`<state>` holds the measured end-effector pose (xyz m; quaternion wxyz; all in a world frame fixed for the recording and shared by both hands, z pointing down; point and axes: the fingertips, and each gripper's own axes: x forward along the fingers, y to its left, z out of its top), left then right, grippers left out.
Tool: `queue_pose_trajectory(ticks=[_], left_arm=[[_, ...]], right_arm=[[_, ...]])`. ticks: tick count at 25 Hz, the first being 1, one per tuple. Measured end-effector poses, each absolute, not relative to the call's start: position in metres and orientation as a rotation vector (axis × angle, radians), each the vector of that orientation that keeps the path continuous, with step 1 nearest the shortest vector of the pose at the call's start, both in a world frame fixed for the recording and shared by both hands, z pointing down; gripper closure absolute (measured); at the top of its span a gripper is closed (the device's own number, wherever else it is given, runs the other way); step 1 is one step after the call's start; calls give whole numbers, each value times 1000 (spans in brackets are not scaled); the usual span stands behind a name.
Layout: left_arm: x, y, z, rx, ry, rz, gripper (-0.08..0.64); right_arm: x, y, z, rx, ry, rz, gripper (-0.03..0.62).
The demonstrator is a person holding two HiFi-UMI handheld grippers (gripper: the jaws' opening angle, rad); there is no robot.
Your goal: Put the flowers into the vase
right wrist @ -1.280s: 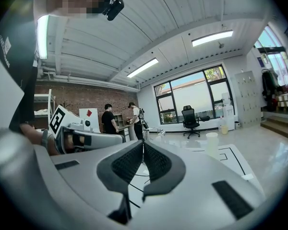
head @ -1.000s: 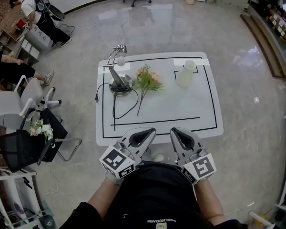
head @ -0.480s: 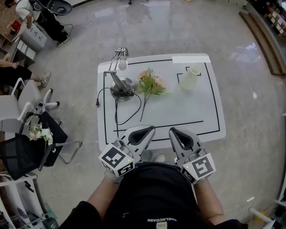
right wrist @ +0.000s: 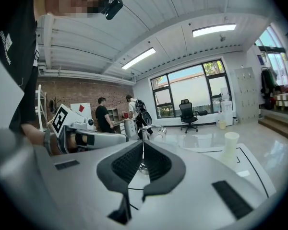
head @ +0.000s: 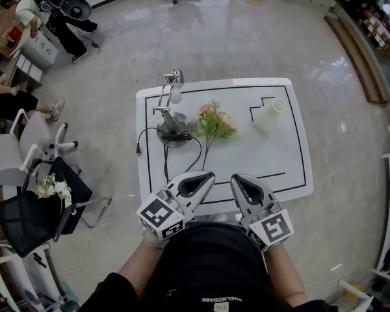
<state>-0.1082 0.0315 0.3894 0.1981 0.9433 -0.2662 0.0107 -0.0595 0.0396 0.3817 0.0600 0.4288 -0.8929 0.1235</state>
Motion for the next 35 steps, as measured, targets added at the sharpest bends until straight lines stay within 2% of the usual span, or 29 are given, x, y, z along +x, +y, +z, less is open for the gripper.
queue_pose_trajectory(ticks=[17,35], left_arm=[[-165,1,413,2589,-692,3,554],[-148,-30,440,2532,-773,82,546]], right_arm=[[-110,10,395,1290,-2609,385,579],[-78,3,421,1254,-2548,416,579]])
